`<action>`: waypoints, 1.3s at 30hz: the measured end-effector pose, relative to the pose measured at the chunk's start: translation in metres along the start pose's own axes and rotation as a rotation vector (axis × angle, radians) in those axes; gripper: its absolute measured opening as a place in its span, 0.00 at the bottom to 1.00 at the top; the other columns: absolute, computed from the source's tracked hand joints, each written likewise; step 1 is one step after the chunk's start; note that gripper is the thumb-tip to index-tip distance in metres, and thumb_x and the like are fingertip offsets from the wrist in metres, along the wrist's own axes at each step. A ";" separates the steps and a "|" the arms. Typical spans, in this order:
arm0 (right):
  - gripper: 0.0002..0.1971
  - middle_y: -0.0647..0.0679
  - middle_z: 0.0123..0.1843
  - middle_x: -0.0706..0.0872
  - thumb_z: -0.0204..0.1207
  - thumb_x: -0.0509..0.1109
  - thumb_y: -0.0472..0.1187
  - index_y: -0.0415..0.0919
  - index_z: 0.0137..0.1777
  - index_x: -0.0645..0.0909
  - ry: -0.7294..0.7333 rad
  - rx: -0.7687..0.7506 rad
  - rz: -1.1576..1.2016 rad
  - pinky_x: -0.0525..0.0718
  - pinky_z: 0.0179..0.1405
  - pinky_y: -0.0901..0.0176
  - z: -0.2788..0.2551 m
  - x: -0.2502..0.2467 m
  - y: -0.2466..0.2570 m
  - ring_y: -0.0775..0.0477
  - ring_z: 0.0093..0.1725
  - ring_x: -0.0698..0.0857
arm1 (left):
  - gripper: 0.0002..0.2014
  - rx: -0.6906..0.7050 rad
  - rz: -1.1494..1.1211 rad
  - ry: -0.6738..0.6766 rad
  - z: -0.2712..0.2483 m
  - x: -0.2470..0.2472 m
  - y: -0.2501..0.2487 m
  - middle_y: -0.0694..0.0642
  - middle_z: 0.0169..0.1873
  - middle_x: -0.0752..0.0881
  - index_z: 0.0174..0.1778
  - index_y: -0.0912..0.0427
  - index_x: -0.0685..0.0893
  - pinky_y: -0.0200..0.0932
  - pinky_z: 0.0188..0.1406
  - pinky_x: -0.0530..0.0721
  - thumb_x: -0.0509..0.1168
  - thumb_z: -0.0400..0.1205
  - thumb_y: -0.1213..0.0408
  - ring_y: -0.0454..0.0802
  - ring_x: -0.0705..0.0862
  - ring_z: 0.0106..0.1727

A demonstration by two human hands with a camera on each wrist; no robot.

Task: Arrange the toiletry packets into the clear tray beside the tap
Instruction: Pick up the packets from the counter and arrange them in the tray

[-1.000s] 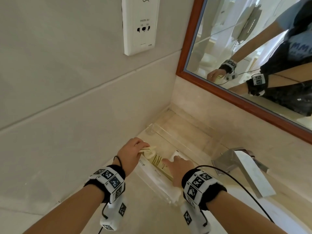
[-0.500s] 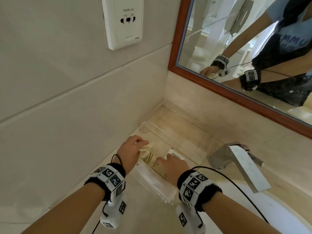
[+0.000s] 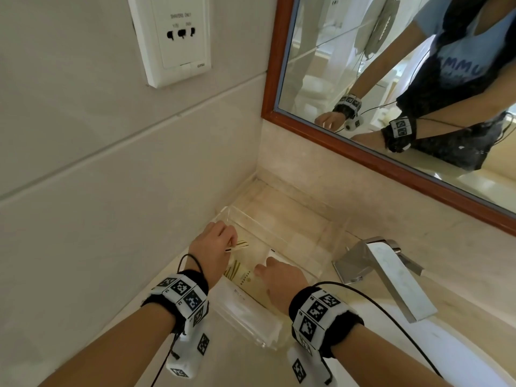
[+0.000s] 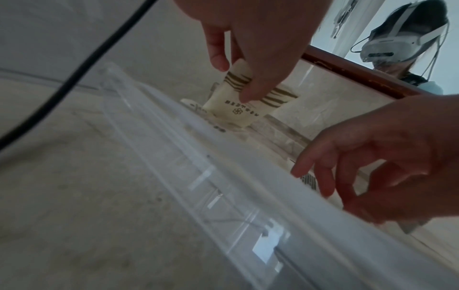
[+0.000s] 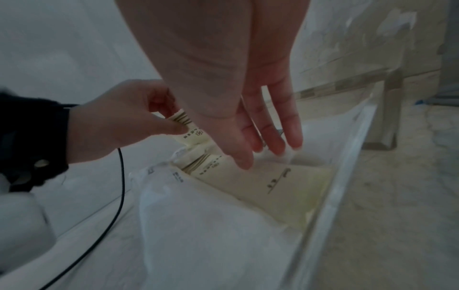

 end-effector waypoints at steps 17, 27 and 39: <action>0.24 0.40 0.65 0.74 0.78 0.59 0.28 0.40 0.74 0.67 0.027 -0.016 -0.021 0.77 0.42 0.52 0.003 0.007 -0.007 0.37 0.59 0.82 | 0.39 -0.072 0.075 0.353 0.016 0.032 -0.004 0.47 0.67 0.83 0.51 0.52 0.90 0.46 0.68 0.72 0.37 0.66 0.38 0.48 0.74 0.69; 0.21 0.41 0.58 0.75 0.80 0.57 0.29 0.40 0.72 0.69 -0.001 -0.036 -0.036 0.72 0.33 0.56 0.003 0.001 -0.005 0.39 0.51 0.81 | 0.36 -0.071 0.178 0.378 0.012 0.025 0.000 0.47 0.71 0.79 0.52 0.49 0.88 0.47 0.75 0.63 0.36 0.73 0.40 0.47 0.72 0.74; 0.21 0.42 0.65 0.76 0.80 0.61 0.34 0.43 0.73 0.68 -0.111 -0.010 0.027 0.86 0.52 0.47 -0.031 -0.015 -0.018 0.38 0.57 0.84 | 0.15 -0.124 0.040 0.256 -0.009 -0.009 -0.029 0.50 0.56 0.84 0.63 0.48 0.80 0.39 0.50 0.79 0.63 0.80 0.55 0.47 0.84 0.50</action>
Point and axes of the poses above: each hand's wrist, its own z-axis towards the middle knuckle, its own x-axis out of the palm, y = z × x, the point moved 4 cm from there along z, towards the middle knuckle
